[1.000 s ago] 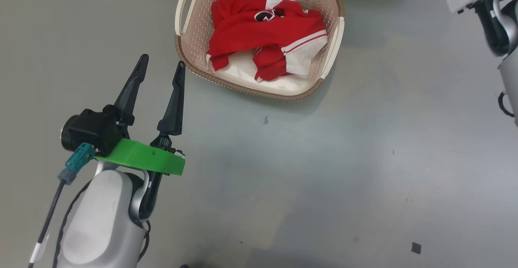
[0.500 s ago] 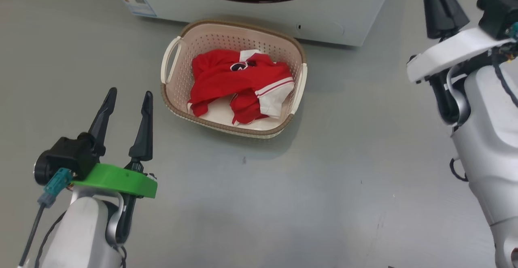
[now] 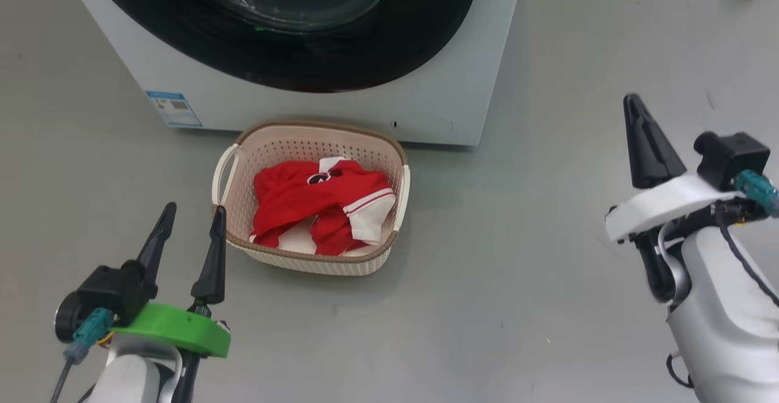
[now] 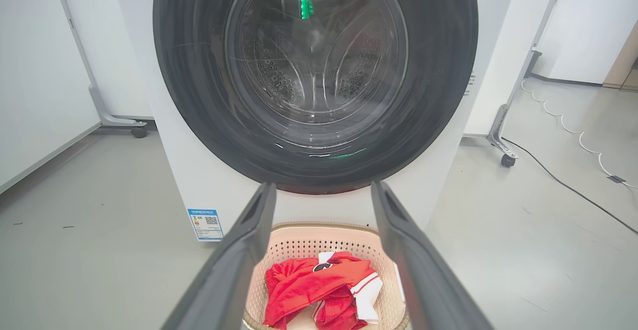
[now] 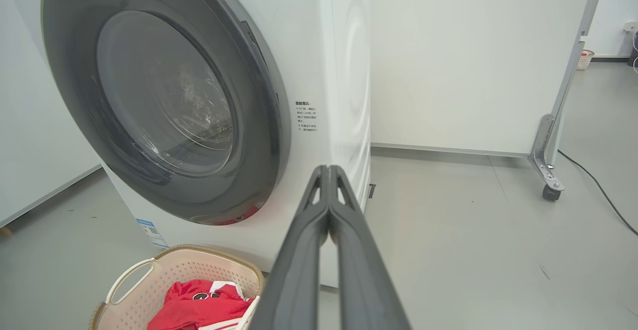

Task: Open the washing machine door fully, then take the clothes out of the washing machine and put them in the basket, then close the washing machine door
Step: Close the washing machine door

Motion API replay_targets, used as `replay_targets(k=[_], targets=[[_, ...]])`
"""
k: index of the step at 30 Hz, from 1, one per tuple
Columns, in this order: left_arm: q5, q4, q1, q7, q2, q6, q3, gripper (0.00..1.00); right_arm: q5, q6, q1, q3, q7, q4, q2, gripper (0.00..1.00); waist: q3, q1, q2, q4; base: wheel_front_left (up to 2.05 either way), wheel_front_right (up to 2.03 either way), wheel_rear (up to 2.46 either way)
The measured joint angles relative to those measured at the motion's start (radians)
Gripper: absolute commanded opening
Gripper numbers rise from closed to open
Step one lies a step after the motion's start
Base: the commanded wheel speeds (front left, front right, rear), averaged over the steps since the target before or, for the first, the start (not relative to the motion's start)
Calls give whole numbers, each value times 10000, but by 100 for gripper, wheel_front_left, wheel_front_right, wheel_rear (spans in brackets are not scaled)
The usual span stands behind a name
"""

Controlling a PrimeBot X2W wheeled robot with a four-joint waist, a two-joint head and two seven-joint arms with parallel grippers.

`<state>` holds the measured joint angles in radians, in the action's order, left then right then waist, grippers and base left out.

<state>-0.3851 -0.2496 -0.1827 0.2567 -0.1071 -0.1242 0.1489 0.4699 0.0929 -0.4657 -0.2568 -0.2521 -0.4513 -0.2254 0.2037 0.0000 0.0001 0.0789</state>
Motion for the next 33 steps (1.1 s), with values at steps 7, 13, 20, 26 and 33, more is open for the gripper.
replay_targets(k=[7, 13, 20, 26, 33], targets=[[-2, -67, 861, 0, 13, 0, -127, 100, 0, -174, 1467, 376, 0, 407, 276, 0, -1019, 0, 0, -331, 0, 0, 0], [-6, 38, 1285, 0, 79, -2, -240, 100, -61, -345, 2471, 700, 0, 1012, 318, 0, -1715, 0, 0, -561, 0, 0, 0], [-4, 245, 1430, 0, 213, -2, -353, 100, -238, -445, 3432, 1116, 0, 1710, 508, 100, -2084, 0, 0, -743, 0, 0, 0], [48, 301, 1601, 0, 259, -2, -506, 100, -472, -531, 3854, 1210, 0, 2217, 575, 100, -2125, 0, 0, -799, 0, 0, 0], [86, 397, 1665, 0, 351, 0, -593, 100, -686, -604, 4239, 1358, 0, 2700, 683, 100, -2080, -1, -1, -814, 0, 0, 0]])
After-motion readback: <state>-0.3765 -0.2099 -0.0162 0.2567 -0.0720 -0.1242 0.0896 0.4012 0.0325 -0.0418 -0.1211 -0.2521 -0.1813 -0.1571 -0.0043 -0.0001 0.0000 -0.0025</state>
